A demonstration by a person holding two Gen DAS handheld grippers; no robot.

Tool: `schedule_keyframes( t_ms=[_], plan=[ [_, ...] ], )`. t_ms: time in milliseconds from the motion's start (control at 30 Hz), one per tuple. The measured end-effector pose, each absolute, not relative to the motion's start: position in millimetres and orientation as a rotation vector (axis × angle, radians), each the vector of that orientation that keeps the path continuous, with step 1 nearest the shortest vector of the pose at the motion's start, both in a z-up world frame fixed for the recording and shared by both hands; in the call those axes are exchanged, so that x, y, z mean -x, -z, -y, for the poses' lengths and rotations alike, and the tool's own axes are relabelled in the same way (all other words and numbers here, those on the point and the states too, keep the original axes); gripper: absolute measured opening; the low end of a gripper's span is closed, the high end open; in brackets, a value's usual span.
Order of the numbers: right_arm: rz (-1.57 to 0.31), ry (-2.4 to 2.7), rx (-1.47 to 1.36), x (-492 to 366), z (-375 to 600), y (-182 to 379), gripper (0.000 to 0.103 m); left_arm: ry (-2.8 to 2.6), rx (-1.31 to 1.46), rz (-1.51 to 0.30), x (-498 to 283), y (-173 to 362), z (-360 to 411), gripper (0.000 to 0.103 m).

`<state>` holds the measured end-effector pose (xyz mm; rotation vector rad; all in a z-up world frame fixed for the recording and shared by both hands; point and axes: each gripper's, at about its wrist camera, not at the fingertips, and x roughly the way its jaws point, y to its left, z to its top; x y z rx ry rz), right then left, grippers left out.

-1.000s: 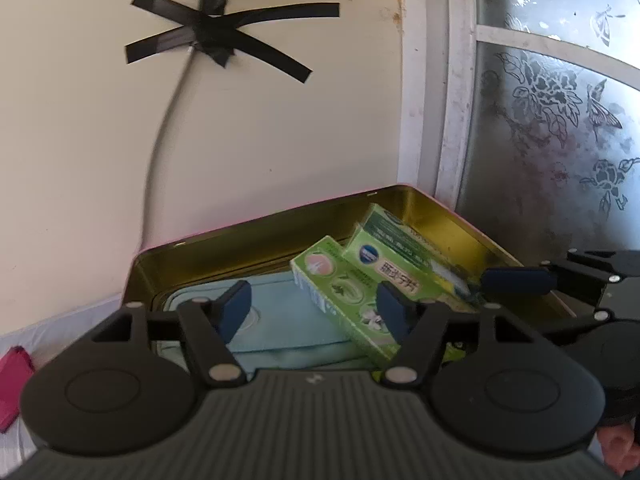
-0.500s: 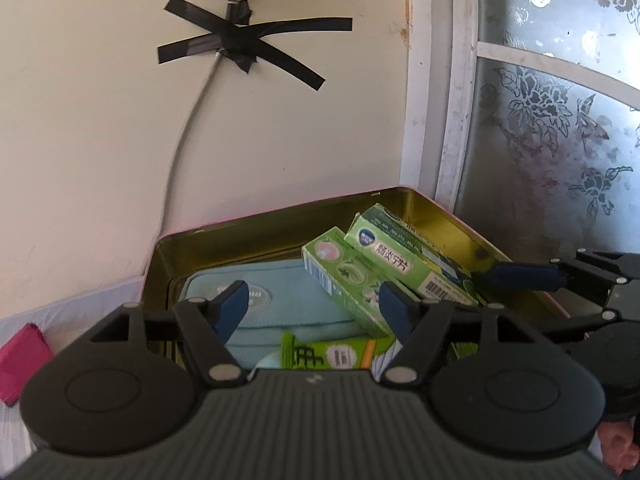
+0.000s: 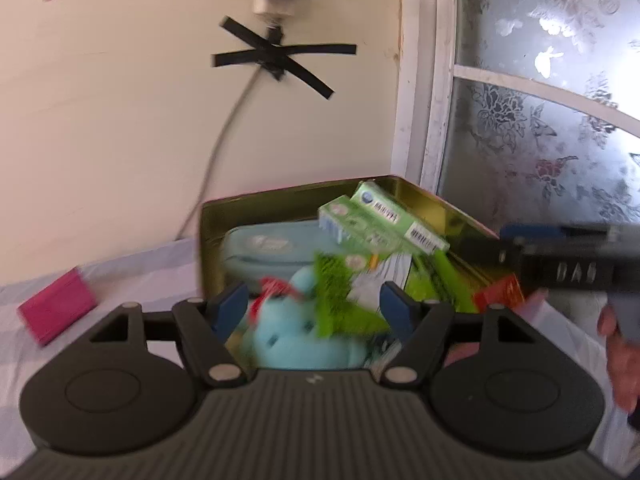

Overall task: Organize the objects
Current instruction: 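Move both grippers from the tin toward the magenta pouch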

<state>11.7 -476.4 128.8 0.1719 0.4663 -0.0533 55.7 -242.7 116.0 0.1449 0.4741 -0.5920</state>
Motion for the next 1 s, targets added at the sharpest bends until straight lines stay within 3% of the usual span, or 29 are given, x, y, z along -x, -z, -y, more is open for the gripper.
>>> schedule_keyframes(
  t_ms=[67,300,467,700,867,967,1000],
  plan=[
    [-0.442,0.017,-0.151,-4,458,-135,0.061,0.573,-0.142,-0.466,-47,-110,217,0.081],
    [-0.441,-0.205,-0.133,-3,371,-139,0.061,0.352,-0.177,-0.574,-49,-67,119,0.081],
    [-0.496,-0.334,-0.052,-15,290,-118,0.062,0.177,-0.153,-0.676,-61,-45,59,0.081],
    [-0.619,-0.361,0.004,-61,222,-82,0.062,0.075,-0.082,-0.688,-76,-31,6,0.081],
    [-0.697,-0.293,0.036,-89,203,-51,0.062,0.019,-0.046,-0.646,-82,-23,-20,0.091],
    [-0.717,-0.272,0.038,-101,199,-35,0.070,0.026,0.012,-0.647,-87,-23,-30,0.091],
    [-0.721,-0.271,0.061,-105,196,-32,0.078,0.028,0.023,-0.643,-85,-23,-32,0.091]
  ],
)
